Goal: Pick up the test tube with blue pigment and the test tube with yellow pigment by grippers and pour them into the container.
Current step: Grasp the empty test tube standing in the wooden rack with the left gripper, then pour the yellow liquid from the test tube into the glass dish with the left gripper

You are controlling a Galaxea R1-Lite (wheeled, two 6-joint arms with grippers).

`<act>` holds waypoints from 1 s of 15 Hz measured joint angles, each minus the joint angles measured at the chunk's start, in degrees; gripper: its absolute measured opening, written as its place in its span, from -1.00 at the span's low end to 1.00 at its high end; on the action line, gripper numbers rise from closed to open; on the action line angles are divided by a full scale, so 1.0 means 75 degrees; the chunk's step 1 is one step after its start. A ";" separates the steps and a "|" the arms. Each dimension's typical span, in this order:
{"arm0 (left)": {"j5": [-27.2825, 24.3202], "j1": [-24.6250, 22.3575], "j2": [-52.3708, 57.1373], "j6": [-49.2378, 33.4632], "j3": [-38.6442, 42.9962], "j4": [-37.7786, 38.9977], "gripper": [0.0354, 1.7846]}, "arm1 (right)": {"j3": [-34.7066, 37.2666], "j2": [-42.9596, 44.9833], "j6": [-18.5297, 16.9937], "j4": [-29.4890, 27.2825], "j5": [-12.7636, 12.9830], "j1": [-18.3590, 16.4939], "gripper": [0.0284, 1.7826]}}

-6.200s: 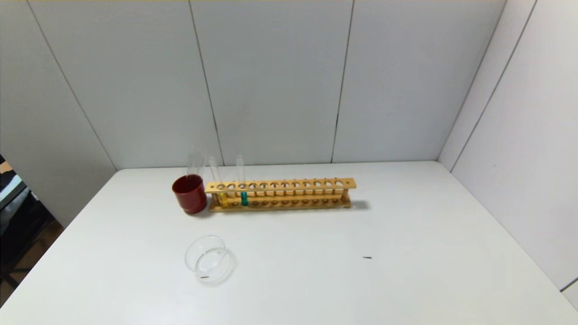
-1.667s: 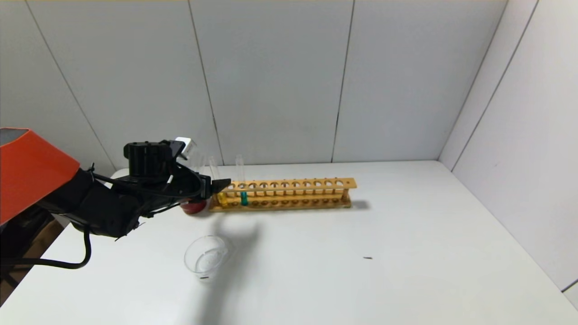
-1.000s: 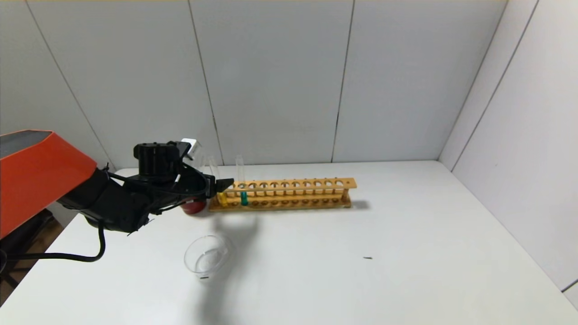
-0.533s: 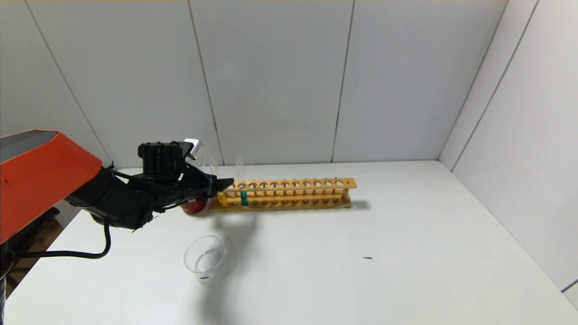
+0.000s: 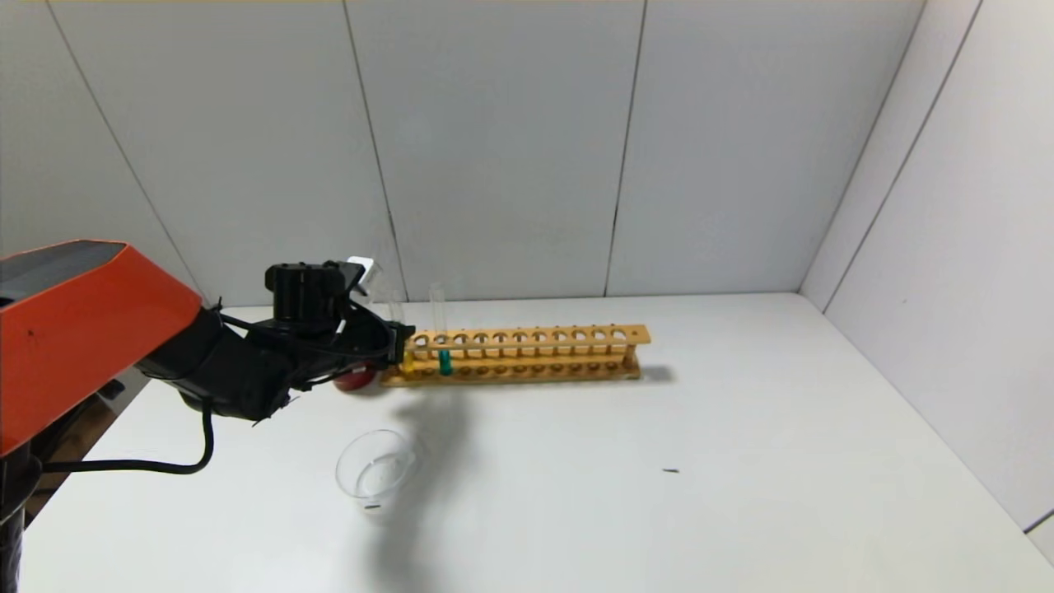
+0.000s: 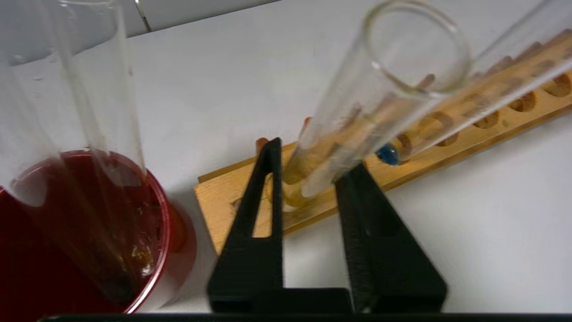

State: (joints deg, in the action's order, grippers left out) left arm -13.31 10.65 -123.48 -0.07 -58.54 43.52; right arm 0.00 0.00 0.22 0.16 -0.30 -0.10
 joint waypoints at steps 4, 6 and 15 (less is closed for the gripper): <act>0.0244 0.0011 0.0010 0.0024 0.0000 0.0000 -0.69 | 0.0000 0.0000 0.0000 0.0000 0.0000 0.0000 0.96; 0.0244 0.0015 0.0096 0.0020 0.0000 -0.0047 -0.69 | 0.0000 0.0000 0.0000 0.0000 0.0000 0.0000 0.96; 0.0258 0.0156 0.2029 0.0107 -0.0915 -0.2212 -0.69 | 0.0000 0.0000 0.0003 0.0000 0.0000 0.0000 0.96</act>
State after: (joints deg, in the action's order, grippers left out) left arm -11.37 11.82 -108.26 0.73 -65.40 26.93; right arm 0.00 0.00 0.24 0.16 -0.30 -0.10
